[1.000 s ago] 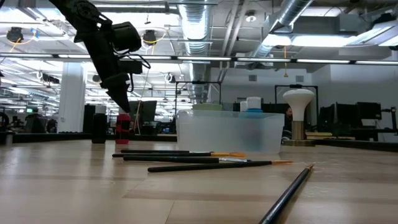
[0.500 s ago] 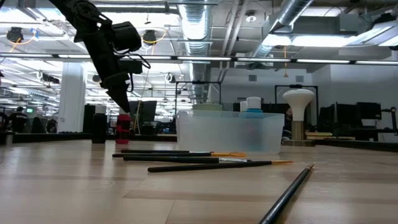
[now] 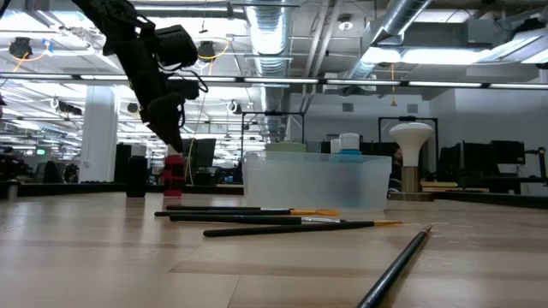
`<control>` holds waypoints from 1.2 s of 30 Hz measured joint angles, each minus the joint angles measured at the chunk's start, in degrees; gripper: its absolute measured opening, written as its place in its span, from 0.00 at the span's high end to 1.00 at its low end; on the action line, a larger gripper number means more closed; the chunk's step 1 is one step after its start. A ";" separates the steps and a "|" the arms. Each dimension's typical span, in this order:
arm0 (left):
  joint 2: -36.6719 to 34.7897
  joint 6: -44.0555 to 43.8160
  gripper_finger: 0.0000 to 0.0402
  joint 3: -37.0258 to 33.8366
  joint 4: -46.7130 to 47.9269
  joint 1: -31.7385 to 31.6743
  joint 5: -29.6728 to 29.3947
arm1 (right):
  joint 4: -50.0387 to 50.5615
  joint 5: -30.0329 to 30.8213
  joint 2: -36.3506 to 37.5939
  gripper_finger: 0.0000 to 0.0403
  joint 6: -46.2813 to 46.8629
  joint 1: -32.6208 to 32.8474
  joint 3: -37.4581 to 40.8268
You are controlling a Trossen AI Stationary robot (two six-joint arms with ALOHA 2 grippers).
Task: Pick & Place Paint Supplies
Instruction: Put the red paint bottle into the transparent bin
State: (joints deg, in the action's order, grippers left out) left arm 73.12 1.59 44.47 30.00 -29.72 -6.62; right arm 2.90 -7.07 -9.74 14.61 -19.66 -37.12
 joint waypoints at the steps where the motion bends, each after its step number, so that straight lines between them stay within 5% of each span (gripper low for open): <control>1: 0.00 -0.39 0.72 0.72 -0.01 0.61 -0.03 | -0.02 0.00 0.00 0.57 0.02 0.02 0.00; 22: 0.00 -17.70 0.72 17.81 -1.68 18.92 -1.97 | -0.01 0.00 0.00 0.57 0.02 0.00 0.00; 36: 5.63 -24.34 0.72 18.68 -17.75 31.09 -2.81 | -0.04 0.01 0.00 0.57 0.02 0.01 0.00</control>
State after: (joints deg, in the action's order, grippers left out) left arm 78.76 -22.75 63.15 12.24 1.37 -9.44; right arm 2.85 -7.06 -9.74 14.63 -19.65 -37.12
